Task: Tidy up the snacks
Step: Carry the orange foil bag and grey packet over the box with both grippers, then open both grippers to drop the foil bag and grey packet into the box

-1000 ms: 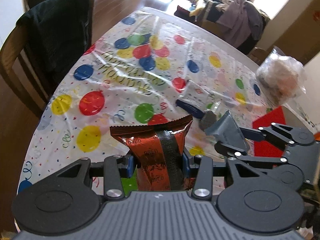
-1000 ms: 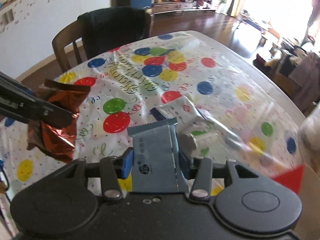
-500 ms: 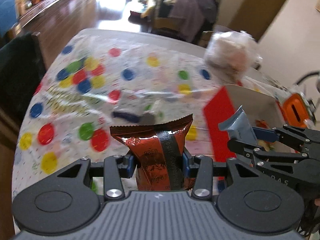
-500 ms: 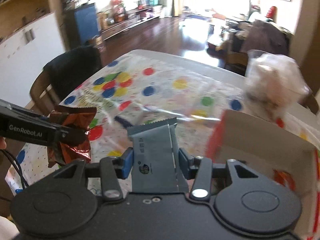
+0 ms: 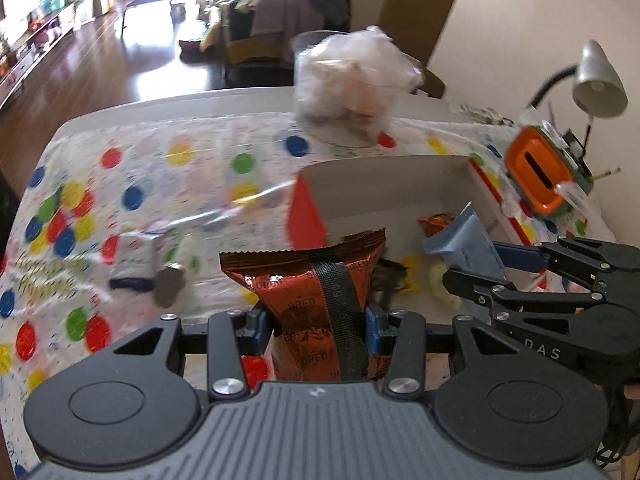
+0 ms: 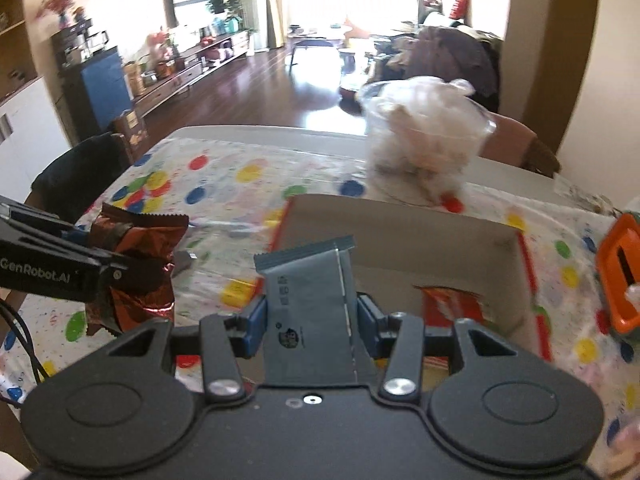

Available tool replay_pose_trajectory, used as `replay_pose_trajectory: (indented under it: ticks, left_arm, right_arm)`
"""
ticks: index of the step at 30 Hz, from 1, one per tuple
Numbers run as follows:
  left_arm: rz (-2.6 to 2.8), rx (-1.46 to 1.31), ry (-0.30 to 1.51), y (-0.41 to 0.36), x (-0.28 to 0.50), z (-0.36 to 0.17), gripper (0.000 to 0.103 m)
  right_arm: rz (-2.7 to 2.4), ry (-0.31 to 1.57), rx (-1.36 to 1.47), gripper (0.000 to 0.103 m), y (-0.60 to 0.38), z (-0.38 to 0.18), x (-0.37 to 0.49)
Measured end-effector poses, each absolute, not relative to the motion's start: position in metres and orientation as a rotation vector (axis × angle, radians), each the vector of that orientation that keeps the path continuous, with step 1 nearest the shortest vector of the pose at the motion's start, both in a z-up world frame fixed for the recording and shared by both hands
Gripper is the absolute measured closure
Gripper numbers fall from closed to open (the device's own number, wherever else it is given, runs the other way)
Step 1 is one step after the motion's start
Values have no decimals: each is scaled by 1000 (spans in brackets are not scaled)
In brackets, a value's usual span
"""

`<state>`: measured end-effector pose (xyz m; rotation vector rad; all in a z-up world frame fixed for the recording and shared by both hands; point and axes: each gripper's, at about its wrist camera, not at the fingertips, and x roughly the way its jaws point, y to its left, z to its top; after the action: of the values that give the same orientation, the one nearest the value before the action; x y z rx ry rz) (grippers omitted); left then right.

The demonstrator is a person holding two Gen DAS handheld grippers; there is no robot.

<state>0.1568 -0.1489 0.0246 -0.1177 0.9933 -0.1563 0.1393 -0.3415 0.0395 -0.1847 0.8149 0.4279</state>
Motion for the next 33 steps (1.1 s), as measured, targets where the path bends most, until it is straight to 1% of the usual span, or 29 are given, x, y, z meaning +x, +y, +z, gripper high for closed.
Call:
replay_pose_trajectory:
  ticks: [9,16,24,33]
  left_arm:
    - [-194,-36,1007,-216,184,16,60]
    - [-182,20,1057,-249,216,-5,60]
    - [-154,15,1149,-260,248,-37,60]
    - [-107,36,1205,-266,276,-64,60]
  right_arm:
    - [352,834,-139,57,-403,30,160]
    - [303,872,-105,57,-436,16,186]
    - [313,936,-135,57,-433,-3,212]
    - [308,984,-186,57,-417,-24,242]
